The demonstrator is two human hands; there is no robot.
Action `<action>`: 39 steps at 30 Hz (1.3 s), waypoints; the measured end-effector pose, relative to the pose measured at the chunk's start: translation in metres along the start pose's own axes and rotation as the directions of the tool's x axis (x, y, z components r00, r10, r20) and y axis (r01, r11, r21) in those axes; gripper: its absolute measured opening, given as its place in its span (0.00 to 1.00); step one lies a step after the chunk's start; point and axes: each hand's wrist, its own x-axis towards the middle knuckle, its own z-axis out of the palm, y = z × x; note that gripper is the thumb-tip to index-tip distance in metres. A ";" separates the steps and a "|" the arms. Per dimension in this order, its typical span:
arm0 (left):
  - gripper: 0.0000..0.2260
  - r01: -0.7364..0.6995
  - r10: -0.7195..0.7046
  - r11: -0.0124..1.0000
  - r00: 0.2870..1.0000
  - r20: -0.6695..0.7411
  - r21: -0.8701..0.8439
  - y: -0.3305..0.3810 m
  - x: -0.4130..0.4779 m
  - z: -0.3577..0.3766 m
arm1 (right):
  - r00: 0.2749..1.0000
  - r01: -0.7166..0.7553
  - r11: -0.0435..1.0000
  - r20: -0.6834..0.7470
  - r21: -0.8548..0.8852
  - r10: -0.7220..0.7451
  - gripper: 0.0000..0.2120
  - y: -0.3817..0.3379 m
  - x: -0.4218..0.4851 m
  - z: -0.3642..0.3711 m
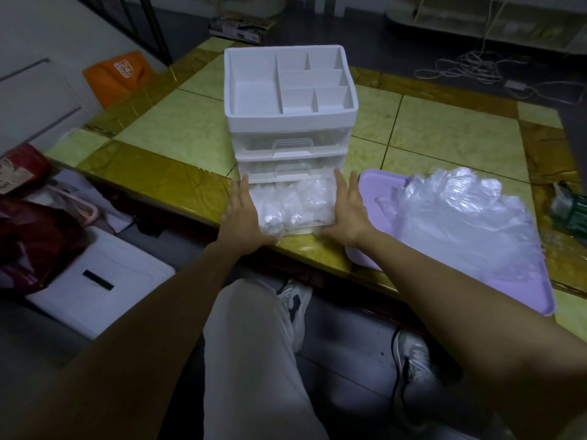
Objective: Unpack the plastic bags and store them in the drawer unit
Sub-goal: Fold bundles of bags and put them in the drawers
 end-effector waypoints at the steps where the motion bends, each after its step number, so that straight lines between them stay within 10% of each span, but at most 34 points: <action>1: 0.65 0.024 -0.023 0.996 1.000 0.011 -0.082 -0.003 0.005 0.001 | 0.999 -0.046 0.995 0.009 0.092 0.046 0.66 0.003 0.006 0.000; 8: 0.68 0.067 -0.064 0.864 0.998 0.022 -0.499 -0.015 0.034 0.000 | 0.989 -0.097 0.898 0.139 0.429 0.040 0.66 0.015 0.033 0.003; 20: 0.66 0.000 0.020 0.845 0.999 0.031 -0.535 -0.019 0.047 -0.009 | 0.989 -0.060 0.874 0.146 0.483 -0.013 0.68 0.023 0.055 -0.001; 26: 0.69 -0.025 -0.017 0.901 0.995 -0.093 -0.433 -0.019 0.054 -0.009 | 1.000 -0.011 0.921 0.015 0.389 0.005 0.53 0.027 0.067 -0.008; 39: 0.48 0.021 -0.153 0.829 0.970 -0.191 -0.559 -0.010 0.077 -0.001 | 0.981 -0.090 0.796 -0.084 0.598 0.174 0.49 0.019 0.090 0.007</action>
